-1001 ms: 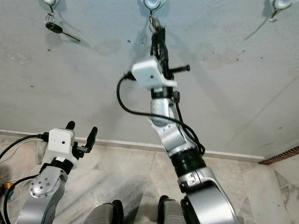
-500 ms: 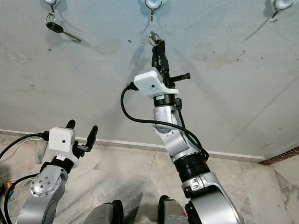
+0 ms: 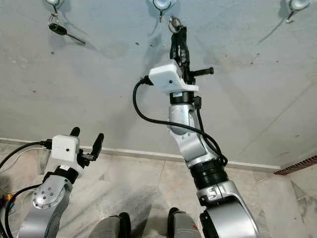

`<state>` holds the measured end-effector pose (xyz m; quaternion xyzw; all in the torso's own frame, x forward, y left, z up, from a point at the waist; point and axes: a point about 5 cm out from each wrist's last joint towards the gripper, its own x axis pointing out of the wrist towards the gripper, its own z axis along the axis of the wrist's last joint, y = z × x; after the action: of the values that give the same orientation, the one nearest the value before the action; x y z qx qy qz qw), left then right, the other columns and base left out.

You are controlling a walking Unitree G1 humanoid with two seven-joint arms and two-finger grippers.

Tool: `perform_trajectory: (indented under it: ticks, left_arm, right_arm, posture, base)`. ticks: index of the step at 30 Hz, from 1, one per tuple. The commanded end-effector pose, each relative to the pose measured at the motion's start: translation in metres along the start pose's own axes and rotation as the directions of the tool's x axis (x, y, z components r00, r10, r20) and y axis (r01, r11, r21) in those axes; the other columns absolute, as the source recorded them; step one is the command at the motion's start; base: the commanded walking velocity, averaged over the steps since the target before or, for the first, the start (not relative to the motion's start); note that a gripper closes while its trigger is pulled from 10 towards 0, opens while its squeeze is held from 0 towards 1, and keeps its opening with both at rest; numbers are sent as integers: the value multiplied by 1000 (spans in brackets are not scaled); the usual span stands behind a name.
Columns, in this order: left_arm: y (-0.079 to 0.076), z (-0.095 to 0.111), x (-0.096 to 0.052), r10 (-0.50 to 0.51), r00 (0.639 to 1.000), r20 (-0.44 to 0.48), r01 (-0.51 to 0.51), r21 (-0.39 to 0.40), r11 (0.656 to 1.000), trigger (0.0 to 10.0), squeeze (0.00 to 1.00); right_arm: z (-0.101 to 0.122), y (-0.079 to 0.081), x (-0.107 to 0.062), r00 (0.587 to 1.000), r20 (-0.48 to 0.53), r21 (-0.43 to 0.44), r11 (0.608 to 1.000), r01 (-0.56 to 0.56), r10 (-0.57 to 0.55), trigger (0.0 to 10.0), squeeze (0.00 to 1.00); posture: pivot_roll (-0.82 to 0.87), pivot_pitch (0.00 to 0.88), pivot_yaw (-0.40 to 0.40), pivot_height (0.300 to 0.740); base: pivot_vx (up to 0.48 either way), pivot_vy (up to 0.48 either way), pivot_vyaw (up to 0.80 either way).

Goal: Hang keys on a hook

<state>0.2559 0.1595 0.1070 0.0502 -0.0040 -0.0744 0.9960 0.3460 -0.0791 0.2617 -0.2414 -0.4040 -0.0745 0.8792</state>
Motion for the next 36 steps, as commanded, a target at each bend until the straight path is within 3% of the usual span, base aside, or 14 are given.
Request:
perform_trajectory:
  ticks: [1,18,36]
  left_arm:
    - [1,-4,-3,5,1000,-14,-5,5,1000,10000,0]
    - [5,-4,-8,20,1000,-20,-20,14,1000,10000,0]
    - [4,-4,-7,17,1000,-18,-17,11,1000,10000,0]
  right_arm:
    - [4,2,4,1000,1,8,1000,13,-13,10000,0]
    - [8,26,4,1000,-2,38,999,-20,21,10000,0]
    - [3,28,10,1000,-4,17,1000,-20,20,10000,0]
  posture:
    - [180,246,61,740]
    - [213,248,56,740]
    - [209,242,50,740]
  base:
    - [0,0,0]
    - [0,0,0]
    - [0,0,0]
